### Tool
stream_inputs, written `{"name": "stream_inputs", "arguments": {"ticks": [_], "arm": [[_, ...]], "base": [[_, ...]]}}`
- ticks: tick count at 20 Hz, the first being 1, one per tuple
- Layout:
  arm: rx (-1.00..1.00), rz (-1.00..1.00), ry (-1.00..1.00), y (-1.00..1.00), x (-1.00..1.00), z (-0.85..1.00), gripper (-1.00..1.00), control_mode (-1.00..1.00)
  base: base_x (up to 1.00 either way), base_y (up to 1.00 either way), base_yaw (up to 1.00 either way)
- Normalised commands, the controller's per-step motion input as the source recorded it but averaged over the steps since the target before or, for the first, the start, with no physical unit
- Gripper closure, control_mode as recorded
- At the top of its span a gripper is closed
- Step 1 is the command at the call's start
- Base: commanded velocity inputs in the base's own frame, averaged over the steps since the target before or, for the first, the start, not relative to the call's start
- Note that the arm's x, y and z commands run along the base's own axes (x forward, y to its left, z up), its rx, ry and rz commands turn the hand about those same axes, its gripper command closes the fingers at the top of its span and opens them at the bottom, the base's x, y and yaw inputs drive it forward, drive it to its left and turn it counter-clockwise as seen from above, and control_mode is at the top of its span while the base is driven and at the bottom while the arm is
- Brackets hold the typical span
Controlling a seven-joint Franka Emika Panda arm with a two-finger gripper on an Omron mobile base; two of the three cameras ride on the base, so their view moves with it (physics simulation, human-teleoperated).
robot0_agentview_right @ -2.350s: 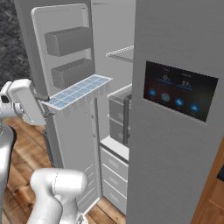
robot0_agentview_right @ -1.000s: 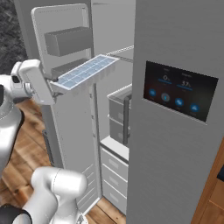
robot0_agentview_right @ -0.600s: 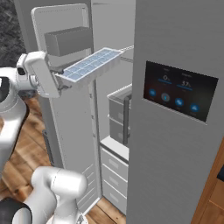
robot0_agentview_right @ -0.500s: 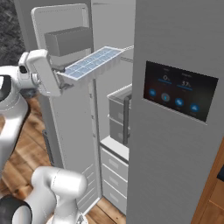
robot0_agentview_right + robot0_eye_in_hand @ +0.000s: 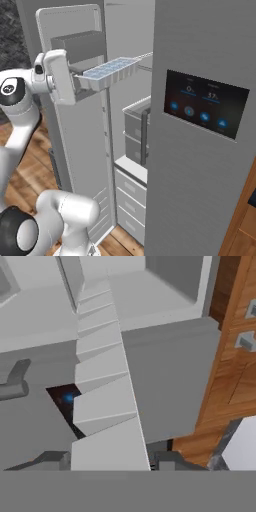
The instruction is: The ice cube tray has been filled with water. Take the tray and place it in the freezer to make ice. Close the freezer door after placing the tray.
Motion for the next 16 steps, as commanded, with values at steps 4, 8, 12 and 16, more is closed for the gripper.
{"name": "stream_inputs", "arguments": {"ticks": [4,8,12,16], "arm": [[0.0,0.1,0.08,0.0,0.38,0.0,1.0,-1.0],[0.0,0.08,0.01,-0.03,0.29,0.0,1.0,-1.0],[0.0,0.05,0.0,-0.11,0.23,0.0,1.0,-1.0],[0.0,0.01,0.0,-0.2,0.2,0.0,1.0,-1.0]], "base": [[0.0,0.0,0.0],[0.0,0.0,0.0],[0.0,0.0,0.0],[0.0,0.0,0.0]]}}
